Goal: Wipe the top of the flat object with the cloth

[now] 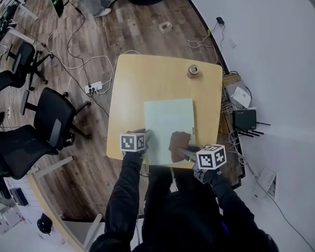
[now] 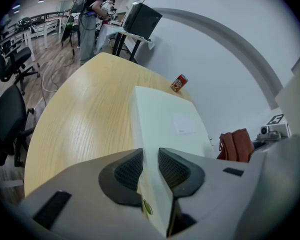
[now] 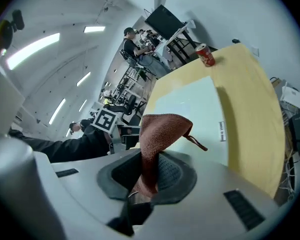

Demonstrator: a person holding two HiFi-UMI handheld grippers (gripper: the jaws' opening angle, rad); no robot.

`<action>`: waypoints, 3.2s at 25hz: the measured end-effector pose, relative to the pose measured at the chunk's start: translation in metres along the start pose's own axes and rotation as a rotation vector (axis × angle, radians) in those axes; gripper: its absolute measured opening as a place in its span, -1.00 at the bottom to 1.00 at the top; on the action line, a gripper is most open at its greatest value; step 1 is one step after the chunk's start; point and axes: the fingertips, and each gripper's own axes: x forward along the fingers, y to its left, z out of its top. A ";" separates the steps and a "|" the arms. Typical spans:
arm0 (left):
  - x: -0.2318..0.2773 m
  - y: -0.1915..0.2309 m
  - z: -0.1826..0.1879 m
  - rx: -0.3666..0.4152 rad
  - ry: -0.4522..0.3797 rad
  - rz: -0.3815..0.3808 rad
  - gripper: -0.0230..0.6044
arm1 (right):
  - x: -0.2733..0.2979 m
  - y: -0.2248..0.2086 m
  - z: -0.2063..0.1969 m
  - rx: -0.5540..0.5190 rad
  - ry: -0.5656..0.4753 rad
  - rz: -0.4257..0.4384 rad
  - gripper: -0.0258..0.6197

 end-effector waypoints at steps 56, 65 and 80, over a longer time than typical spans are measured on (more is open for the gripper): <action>-0.031 -0.021 0.012 0.060 -0.162 0.235 -0.59 | -0.057 -0.022 0.007 -0.184 -0.031 -0.055 -0.70; -0.145 -0.114 0.049 0.114 -0.545 0.242 -0.82 | -0.110 0.088 0.098 -0.538 -0.366 -0.137 -0.70; -0.277 -0.234 0.080 0.290 -0.879 0.222 -0.82 | -0.198 0.195 0.124 -0.794 -0.625 -0.228 -0.73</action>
